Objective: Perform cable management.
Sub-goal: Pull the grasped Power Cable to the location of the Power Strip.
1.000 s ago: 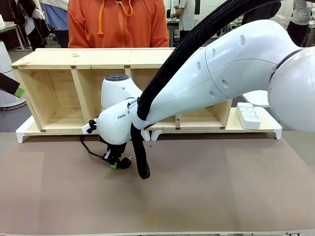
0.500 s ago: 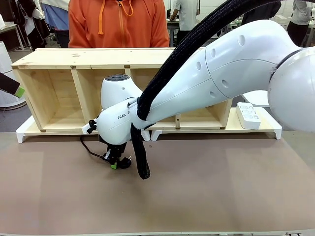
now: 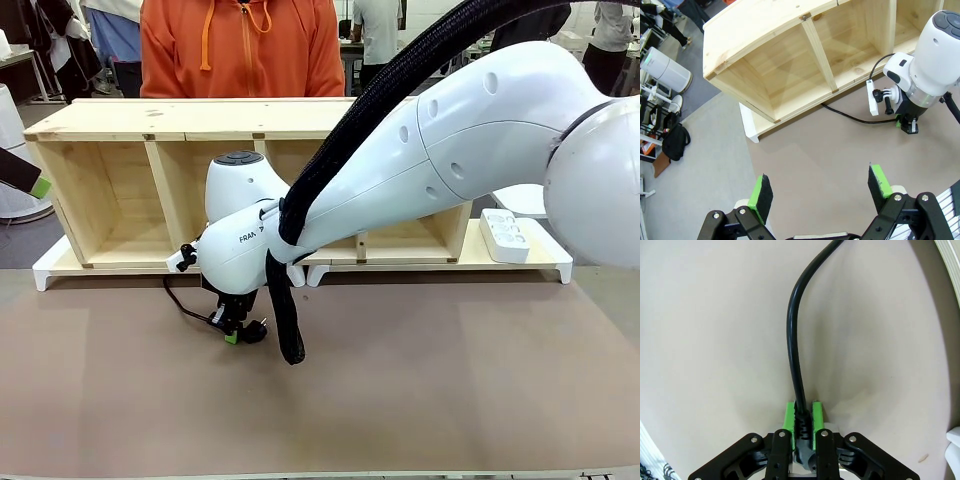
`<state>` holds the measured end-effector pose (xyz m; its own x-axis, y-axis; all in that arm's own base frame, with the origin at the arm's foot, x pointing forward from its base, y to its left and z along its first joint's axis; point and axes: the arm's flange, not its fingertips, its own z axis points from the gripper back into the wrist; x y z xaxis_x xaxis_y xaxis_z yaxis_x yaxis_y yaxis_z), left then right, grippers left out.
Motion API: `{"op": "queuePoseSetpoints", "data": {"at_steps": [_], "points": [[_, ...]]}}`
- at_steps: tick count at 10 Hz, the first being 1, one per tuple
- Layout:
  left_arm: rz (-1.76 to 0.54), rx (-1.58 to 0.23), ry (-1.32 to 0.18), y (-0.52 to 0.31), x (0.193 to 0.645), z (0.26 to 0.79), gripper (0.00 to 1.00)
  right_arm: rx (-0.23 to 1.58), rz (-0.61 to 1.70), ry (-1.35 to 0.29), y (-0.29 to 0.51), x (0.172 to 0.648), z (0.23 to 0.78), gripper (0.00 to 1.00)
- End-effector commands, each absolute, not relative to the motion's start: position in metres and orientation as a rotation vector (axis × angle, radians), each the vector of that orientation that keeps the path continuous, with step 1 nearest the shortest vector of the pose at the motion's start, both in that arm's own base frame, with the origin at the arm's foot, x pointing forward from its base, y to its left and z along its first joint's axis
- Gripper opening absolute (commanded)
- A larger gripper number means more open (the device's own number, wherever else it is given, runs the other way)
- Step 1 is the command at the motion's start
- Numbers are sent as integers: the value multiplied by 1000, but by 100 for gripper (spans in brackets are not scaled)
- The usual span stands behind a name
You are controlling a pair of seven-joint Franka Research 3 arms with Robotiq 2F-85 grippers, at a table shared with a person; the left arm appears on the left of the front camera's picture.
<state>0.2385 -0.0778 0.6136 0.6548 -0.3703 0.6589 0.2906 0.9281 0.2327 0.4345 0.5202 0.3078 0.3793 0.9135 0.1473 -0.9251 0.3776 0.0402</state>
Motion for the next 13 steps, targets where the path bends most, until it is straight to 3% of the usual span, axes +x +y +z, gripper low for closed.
{"op": "queuePoseSetpoints", "data": {"at_steps": [1,3,4,13], "points": [[-371,109,-773,-78,240,613,100,121,1179,-107,520,434,308,0],[-371,109,-773,-78,240,613,100,121,1179,-107,520,434,308,0],[-371,109,-773,-78,240,613,100,123,1178,-106,520,434,308,16],[-371,109,-773,-78,240,613,100,174,872,-148,438,351,326,16]]}}
